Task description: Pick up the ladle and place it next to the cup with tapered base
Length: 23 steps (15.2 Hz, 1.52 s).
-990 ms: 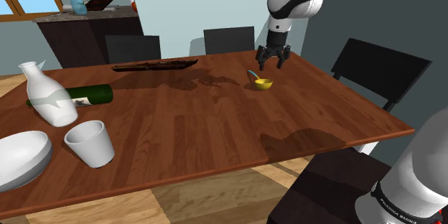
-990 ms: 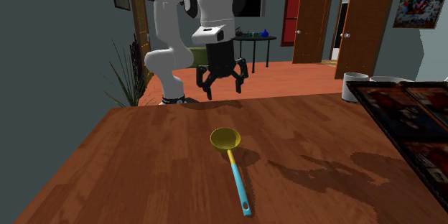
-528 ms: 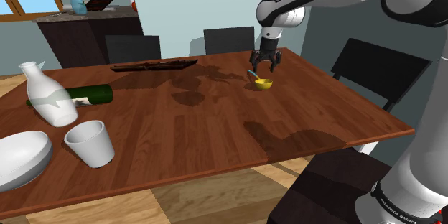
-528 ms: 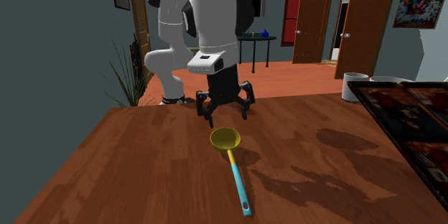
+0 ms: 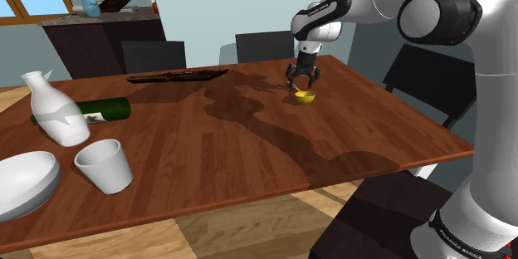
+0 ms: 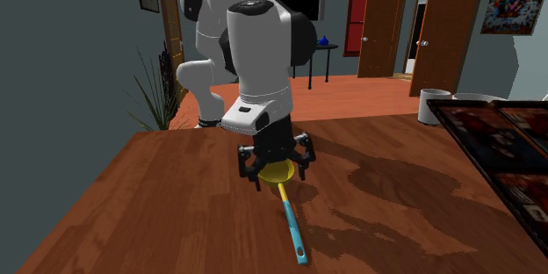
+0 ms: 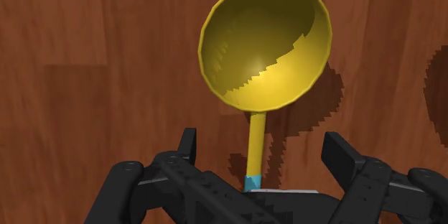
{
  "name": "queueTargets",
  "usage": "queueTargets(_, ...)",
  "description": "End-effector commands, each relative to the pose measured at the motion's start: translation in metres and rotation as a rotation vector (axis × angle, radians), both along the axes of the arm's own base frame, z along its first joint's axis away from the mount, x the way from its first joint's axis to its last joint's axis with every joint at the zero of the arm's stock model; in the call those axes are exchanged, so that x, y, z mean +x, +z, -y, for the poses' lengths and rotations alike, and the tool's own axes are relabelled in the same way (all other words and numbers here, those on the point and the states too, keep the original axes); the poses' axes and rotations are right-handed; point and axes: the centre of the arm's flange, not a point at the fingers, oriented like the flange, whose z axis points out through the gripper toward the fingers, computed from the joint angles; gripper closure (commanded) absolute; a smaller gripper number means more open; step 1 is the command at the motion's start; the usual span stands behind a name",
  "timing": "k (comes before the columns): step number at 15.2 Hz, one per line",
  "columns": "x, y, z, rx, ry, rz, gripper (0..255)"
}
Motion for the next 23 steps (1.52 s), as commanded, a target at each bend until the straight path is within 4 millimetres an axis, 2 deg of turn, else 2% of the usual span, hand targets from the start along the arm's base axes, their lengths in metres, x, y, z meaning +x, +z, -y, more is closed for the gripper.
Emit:
queueTargets(1, 0.002, -0.012, -0.002, 0.001, -0.001, 0.0, 0)
queueTargets(4, 0.002, -0.031, -0.005, 0.001, -0.001, 0.0, 0)
queueTargets(12, 0.002, -0.031, -0.005, 0.001, -0.001, 0.0, 0)
queueTargets(13, 0.002, -0.031, -0.005, 0.001, -0.001, 0.0, 255)
queueTargets(22, 0.002, -0.031, -0.005, 0.001, -0.001, 0.0, 255)
queueTargets(23, 0.002, -0.025, -0.005, 0.001, -0.001, 0.0, 255)
